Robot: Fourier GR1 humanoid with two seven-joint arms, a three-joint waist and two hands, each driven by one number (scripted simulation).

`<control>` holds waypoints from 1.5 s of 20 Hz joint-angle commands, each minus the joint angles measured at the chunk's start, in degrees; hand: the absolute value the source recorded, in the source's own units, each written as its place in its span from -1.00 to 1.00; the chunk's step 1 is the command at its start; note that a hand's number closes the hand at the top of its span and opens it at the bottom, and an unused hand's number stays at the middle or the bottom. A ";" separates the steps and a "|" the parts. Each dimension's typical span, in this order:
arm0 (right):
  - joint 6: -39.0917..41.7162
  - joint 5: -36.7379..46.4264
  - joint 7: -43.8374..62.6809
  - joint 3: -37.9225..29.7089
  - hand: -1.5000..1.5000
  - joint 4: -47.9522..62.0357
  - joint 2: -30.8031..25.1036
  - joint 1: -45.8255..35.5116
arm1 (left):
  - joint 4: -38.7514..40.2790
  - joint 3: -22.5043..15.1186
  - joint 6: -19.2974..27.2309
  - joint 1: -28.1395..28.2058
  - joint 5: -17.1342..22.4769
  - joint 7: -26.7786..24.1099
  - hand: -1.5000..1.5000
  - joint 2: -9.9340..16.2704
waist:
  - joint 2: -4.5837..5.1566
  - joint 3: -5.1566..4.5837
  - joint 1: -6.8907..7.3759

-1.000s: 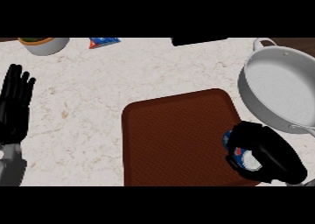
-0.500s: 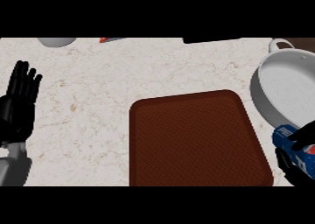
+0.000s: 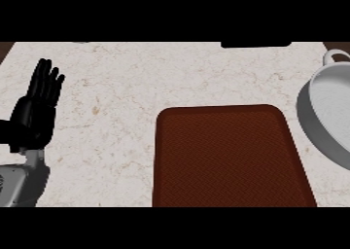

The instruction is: Pick the can from the tray and place it in the pot

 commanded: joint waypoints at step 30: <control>21.49 13.04 -38.66 9.14 -1.00 82.92 7.22 -47.33 | 0.81 1.21 -4.53 -2.40 -2.17 1.23 0.00 -3.37 | 0.62 0.12 3.43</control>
